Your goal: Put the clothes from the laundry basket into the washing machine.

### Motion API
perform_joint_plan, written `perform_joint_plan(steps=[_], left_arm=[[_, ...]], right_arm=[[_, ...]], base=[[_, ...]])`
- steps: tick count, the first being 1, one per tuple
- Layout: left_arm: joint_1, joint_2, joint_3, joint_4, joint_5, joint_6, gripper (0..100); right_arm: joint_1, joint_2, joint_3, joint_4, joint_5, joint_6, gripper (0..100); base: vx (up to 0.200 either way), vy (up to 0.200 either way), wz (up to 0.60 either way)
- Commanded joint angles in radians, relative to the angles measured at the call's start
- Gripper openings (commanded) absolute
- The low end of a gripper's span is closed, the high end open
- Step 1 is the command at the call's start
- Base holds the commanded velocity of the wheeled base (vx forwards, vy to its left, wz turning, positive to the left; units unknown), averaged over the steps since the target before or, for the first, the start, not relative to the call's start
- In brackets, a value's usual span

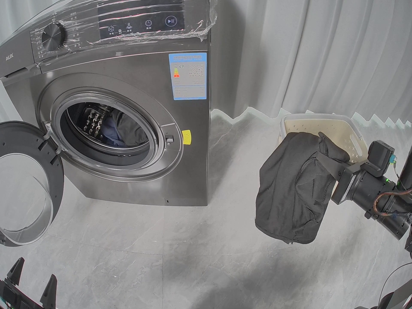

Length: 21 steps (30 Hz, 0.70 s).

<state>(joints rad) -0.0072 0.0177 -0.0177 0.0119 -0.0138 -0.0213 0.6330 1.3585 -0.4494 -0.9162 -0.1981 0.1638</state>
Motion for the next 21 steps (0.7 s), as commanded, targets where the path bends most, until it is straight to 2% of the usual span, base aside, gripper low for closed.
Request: perform_joint_plan(steps=[1,12,21], left_arm=[[0.000,-0.004,0.010,0.000,0.000,0.000,100],[0.000,-0.004,0.010,0.000,0.000,0.000,100],[0.000,-0.004,0.010,0.000,0.000,0.000,100]], right_arm=[[0.001,0.002,0.001,0.000,0.000,0.000,0],[-0.001,0.002,0.003,0.000,0.002,0.000,0],[-0.001,0.002,0.006,0.000,0.003,0.000,0]], base=[[0.000,0.200,0.00],[0.000,0.200,0.00],[0.000,0.000,0.00]])
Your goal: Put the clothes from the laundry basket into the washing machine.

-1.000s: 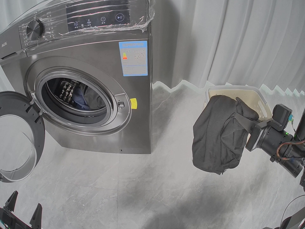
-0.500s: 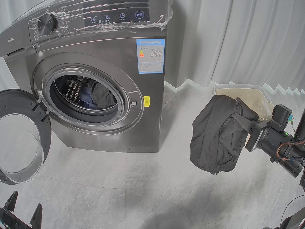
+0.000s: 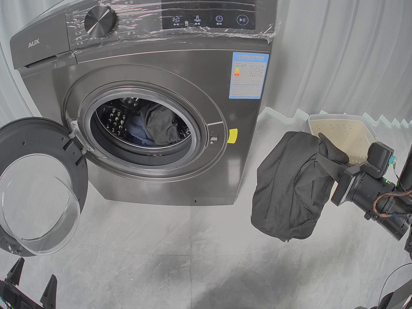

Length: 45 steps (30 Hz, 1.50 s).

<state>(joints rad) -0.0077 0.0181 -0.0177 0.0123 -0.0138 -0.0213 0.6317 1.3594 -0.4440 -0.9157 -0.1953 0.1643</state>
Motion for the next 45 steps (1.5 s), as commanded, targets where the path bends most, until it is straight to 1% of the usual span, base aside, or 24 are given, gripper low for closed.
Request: perform_joint_plan(steps=[1,15,36,45], left_arm=[[0.000,-0.004,0.010,0.000,-0.002,0.000,100],[0.000,-0.004,0.010,0.001,-0.002,0.000,100],[0.000,-0.004,0.010,0.000,0.000,0.000,100],[0.000,-0.004,0.010,0.000,0.000,0.000,100]], right_arm=[[0.000,0.001,0.001,0.000,0.001,0.000,0],[-0.004,0.001,0.002,0.000,0.001,0.000,0],[-0.004,0.001,0.002,0.000,0.001,0.000,0],[-0.007,0.003,0.004,0.000,0.001,0.000,0]], base=[[0.000,0.000,0.00],[0.000,0.000,0.00],[0.000,0.200,0.00],[0.000,0.000,0.00]])
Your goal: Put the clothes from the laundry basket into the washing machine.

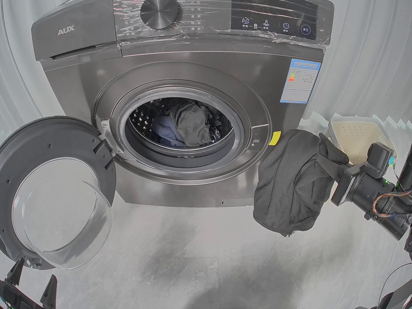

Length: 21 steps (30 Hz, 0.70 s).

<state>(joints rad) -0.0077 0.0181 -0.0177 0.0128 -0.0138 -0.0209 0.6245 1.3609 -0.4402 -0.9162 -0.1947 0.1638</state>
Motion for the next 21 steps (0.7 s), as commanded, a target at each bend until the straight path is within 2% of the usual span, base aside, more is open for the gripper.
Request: perform_joint_plan(steps=[1,18,21], left_arm=[[0.000,-0.004,0.010,0.000,0.000,-0.001,100],[0.000,-0.004,0.010,0.000,0.000,-0.001,100],[0.000,-0.004,0.010,0.000,0.000,-0.002,100]], right_arm=[[-0.002,0.001,0.000,0.000,0.000,0.000,0],[-0.002,0.003,0.008,0.000,0.001,0.002,0],[-0.002,0.003,0.008,0.000,0.001,0.002,0]], base=[[0.000,0.000,0.00],[0.000,0.000,0.00],[0.000,0.200,0.00]])
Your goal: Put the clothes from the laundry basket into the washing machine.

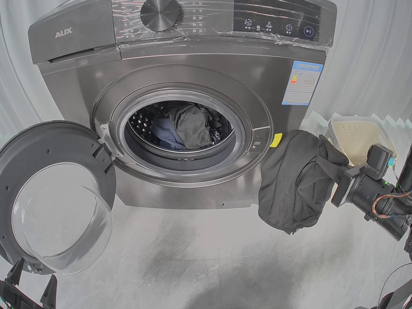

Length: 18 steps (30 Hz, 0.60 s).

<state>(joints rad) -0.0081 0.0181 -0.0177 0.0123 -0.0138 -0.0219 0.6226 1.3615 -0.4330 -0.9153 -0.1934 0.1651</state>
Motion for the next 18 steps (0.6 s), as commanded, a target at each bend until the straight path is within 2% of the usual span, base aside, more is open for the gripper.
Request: perform_joint_plan(steps=[1,6,18], left_arm=[[0.000,-0.004,0.010,0.000,0.000,0.000,100],[0.000,-0.004,0.010,0.000,0.000,0.000,100],[0.000,-0.004,0.010,0.000,0.000,-0.001,100]], right_arm=[[0.000,0.002,0.002,0.000,-0.001,0.001,0],[0.000,0.002,0.002,0.000,-0.001,0.001,0],[-0.001,0.002,0.013,0.000,0.000,0.002,0]], base=[[0.000,0.200,0.00],[0.000,0.200,0.00],[0.000,0.000,0.00]])
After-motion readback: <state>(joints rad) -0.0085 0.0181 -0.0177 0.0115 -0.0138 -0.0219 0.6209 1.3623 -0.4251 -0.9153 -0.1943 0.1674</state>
